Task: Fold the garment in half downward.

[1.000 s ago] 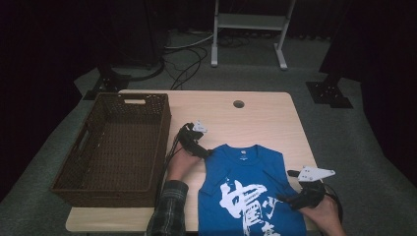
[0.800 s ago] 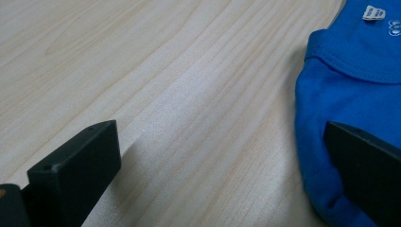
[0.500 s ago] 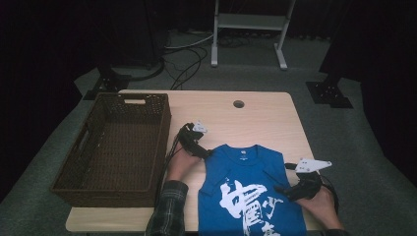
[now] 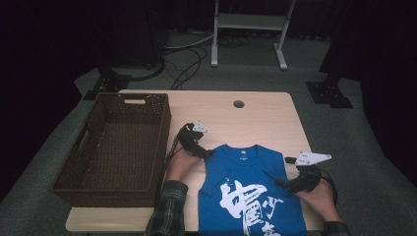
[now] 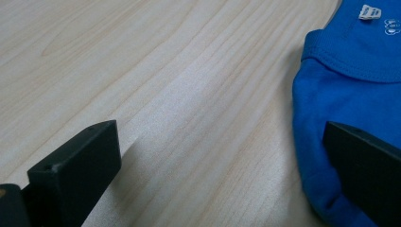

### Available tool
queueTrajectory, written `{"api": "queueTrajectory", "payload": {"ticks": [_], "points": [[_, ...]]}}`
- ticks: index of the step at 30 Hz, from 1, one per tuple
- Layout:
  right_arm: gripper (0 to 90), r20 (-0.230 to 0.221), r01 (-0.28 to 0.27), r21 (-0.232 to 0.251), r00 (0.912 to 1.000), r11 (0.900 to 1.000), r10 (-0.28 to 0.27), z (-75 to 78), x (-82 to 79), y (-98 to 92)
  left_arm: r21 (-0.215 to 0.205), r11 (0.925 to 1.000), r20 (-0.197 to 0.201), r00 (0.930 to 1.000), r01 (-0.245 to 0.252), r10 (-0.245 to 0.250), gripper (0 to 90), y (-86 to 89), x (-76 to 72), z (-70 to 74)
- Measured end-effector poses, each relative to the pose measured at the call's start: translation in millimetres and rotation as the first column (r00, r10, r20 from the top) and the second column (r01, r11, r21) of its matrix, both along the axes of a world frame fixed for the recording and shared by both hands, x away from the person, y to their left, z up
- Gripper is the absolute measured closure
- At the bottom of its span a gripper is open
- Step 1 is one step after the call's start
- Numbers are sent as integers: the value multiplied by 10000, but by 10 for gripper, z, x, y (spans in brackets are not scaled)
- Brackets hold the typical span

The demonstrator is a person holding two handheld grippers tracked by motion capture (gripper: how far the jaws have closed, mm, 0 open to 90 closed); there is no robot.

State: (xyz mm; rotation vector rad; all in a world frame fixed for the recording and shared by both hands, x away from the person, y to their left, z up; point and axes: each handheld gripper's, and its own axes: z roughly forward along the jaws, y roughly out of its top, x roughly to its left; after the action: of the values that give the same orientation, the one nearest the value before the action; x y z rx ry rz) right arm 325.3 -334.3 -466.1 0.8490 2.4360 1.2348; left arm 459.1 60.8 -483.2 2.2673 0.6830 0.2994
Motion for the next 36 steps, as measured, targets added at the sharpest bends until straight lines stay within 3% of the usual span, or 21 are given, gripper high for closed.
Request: {"api": "queueTrajectory", "payload": {"ticks": [21,36], "points": [[22,40,154,74,9999,9999,-155,27,291,-54,5,10000,1,10000,4,-4,1,0,0,0],[62,-201,289,-1,9994,9996,-289,-5,531,-88,-2,10000,-2,10000,0,0,1,0,0,0]]}}
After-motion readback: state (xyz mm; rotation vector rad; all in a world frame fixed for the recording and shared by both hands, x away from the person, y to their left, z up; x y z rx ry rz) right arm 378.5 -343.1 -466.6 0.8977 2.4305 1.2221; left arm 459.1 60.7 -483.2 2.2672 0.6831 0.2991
